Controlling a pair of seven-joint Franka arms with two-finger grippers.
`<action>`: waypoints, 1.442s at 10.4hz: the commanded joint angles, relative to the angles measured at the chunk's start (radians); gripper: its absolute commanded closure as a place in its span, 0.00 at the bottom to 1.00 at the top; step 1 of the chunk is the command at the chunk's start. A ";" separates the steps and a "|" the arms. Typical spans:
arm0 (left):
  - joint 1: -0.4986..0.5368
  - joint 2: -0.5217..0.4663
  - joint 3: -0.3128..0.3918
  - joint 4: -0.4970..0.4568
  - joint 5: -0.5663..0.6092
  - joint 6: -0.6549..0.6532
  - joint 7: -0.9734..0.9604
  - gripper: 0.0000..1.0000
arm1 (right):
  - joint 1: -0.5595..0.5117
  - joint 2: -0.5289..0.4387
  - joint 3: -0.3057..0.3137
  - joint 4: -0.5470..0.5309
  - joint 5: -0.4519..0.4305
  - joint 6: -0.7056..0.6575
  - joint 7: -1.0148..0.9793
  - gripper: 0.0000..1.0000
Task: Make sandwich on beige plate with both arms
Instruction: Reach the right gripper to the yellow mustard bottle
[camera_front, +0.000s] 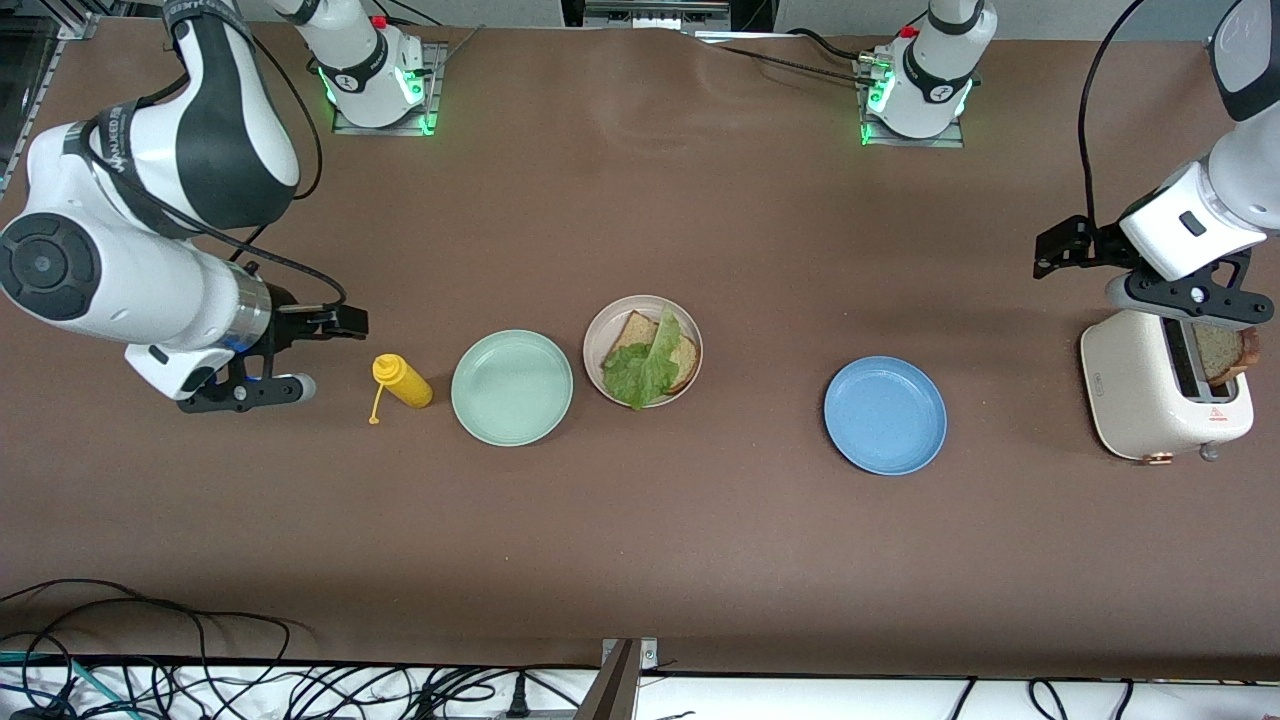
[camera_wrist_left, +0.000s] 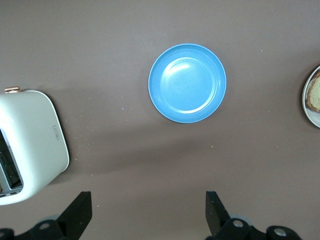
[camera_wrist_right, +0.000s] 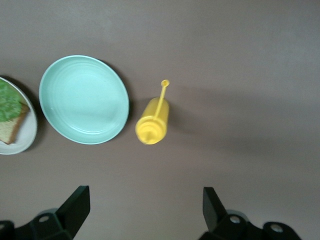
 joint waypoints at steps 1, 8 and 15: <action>0.002 0.010 0.003 0.054 -0.016 -0.030 -0.011 0.00 | -0.094 -0.203 0.047 -0.332 0.011 0.222 -0.190 0.00; 0.013 0.008 0.009 0.058 -0.016 -0.044 -0.012 0.00 | -0.114 -0.359 0.061 -0.676 0.043 0.583 -0.485 0.00; 0.019 0.007 0.009 0.060 -0.014 -0.052 -0.010 0.00 | -0.139 -0.303 -0.003 -0.739 0.380 0.639 -1.049 0.00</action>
